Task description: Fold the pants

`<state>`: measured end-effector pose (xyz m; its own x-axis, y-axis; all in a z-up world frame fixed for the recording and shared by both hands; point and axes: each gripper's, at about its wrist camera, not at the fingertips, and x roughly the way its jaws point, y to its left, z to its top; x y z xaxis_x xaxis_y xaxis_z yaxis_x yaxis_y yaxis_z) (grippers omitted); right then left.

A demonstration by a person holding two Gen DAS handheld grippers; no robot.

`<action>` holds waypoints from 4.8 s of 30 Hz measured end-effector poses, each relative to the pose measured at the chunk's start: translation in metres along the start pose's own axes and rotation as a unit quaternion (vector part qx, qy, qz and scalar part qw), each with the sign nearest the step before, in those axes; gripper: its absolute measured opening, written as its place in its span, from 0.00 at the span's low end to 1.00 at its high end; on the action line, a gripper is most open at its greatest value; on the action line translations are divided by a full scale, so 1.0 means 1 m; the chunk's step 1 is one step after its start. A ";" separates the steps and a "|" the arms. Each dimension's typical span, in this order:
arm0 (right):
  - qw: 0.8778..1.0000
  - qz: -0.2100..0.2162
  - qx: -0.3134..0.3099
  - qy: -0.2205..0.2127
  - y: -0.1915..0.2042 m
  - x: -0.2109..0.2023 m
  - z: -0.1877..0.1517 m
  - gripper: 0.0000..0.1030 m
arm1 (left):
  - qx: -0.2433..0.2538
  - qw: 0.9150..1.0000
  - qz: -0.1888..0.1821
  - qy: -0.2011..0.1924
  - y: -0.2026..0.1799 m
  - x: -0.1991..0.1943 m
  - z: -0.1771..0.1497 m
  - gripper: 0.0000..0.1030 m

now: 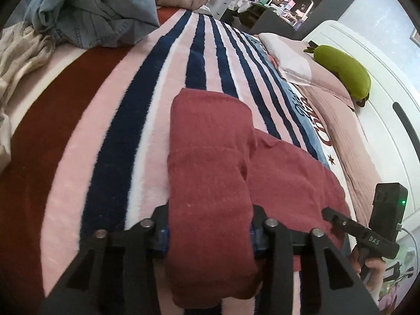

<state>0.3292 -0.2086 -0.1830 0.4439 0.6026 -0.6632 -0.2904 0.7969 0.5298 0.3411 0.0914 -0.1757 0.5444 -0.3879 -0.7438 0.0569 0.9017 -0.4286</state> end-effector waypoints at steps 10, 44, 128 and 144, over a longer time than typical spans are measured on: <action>0.999 -0.011 -0.034 -0.040 0.040 -0.034 0.004 0.09 | 0.026 0.999 -0.012 -0.033 -0.014 -0.047 0.001 0.21; 0.961 0.173 -0.214 0.015 0.390 0.028 -0.061 0.08 | -0.025 0.976 0.118 -0.181 0.187 -0.398 -0.096 0.21; 0.923 -0.098 -0.265 -0.263 0.192 -0.231 -0.140 0.99 | 0.124 0.901 0.226 -0.348 -0.153 -0.281 -0.176 0.98; 0.921 -0.100 -0.257 -0.275 0.187 -0.243 -0.143 0.99 | 0.131 0.904 0.218 -0.344 -0.162 -0.276 -0.180 0.99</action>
<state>0.0461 -0.1999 0.0018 0.8530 0.4421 -0.2775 -0.4570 0.8894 0.0123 0.0306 0.0180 0.0069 0.9495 0.1451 -0.2783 -0.1420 0.9894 0.0314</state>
